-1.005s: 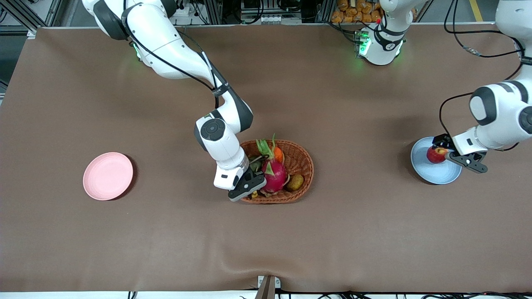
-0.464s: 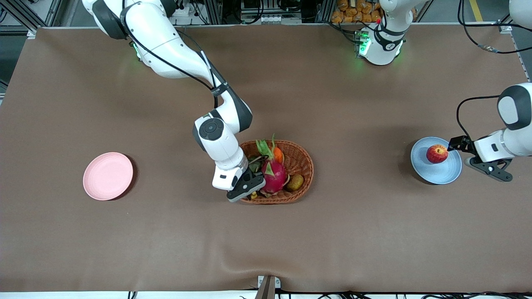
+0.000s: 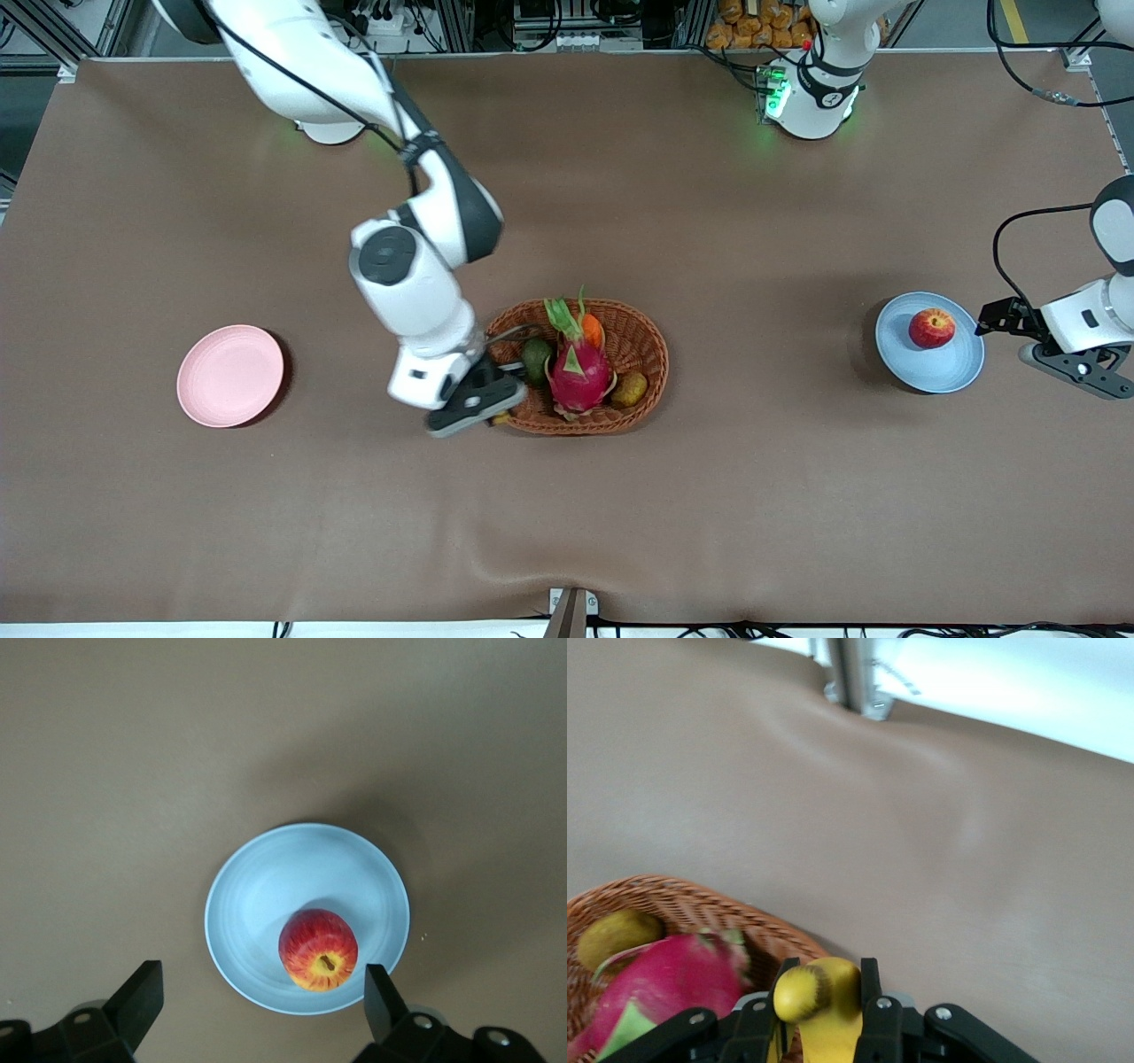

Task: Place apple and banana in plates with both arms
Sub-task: 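Carry the yellow banana with the right gripper to the pink plate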

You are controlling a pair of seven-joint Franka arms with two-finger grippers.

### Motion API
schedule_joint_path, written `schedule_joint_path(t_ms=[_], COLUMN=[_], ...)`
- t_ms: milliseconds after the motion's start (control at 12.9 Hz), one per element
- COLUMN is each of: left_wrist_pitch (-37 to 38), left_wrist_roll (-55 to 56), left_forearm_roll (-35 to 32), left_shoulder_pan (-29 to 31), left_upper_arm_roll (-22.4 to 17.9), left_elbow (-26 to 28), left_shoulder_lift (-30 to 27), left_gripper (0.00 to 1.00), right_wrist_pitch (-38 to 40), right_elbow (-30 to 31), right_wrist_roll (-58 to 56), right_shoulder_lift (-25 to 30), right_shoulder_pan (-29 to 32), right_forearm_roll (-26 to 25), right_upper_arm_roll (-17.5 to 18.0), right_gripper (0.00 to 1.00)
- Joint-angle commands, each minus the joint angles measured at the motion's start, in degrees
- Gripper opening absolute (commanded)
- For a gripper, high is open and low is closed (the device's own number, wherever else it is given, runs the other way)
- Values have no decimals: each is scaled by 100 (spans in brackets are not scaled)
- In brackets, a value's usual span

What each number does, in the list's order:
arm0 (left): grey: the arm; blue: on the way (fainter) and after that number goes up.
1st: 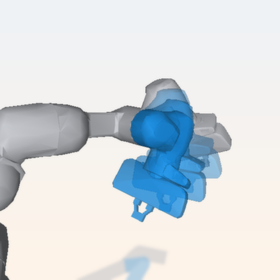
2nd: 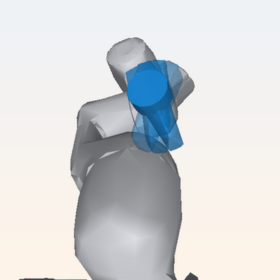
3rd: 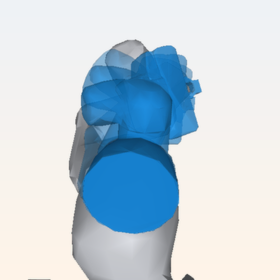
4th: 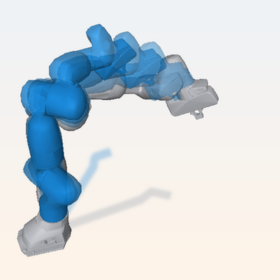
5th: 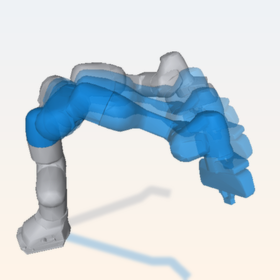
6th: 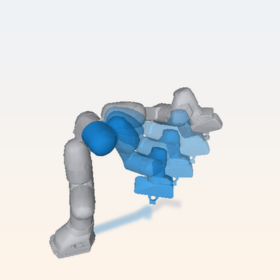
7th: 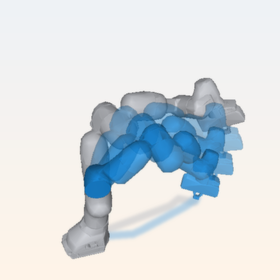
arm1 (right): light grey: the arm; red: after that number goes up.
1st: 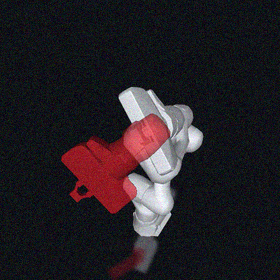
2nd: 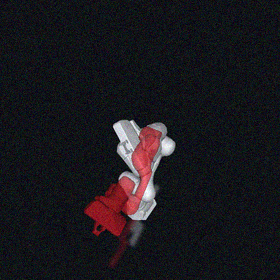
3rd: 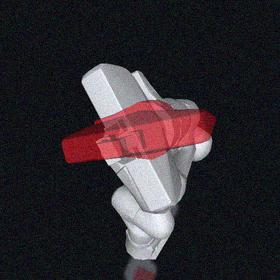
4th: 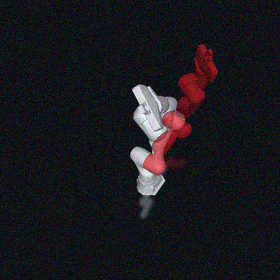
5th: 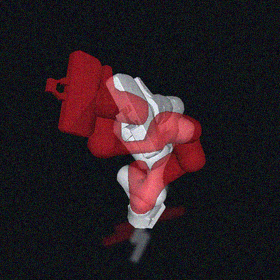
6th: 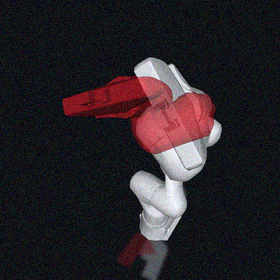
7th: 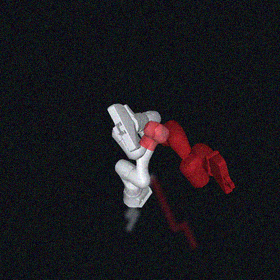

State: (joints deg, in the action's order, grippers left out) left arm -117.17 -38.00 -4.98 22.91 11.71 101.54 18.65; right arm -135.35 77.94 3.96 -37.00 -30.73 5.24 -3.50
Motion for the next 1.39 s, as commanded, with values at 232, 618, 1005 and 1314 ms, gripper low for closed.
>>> schedule_joint_path(t_ms=[232,618,1005,1314], left_wrist_pitch=[168,563,1493,2416], left_wrist_roll=[-6,495,1502,3070], left_forearm_roll=[76,173,876,806], left_shoulder_pan=[-364,-1347,-2219,-2475], left_upper_arm_roll=[-20,-781,-1531,-1506], left_elbow=[-538,-881,-864,-811], left_shoulder_lift=[175,-202,-985,-1618], left_gripper=[100,100,100,100], right_wrist_pitch=[1430,1731,1373,984], right_elbow=[274,651,1195,1302], right_wrist_roll=[-438,-879,-1178,-1652], right_shoulder_lift=[684,755,563,141], right_shoulder_pan=[1435,2720,3459,3785], right_forearm_roll=[-41,-41,-58,-14], right_upper_arm_roll=[86,86,86,104], right_gripper=[0,0,0,0])
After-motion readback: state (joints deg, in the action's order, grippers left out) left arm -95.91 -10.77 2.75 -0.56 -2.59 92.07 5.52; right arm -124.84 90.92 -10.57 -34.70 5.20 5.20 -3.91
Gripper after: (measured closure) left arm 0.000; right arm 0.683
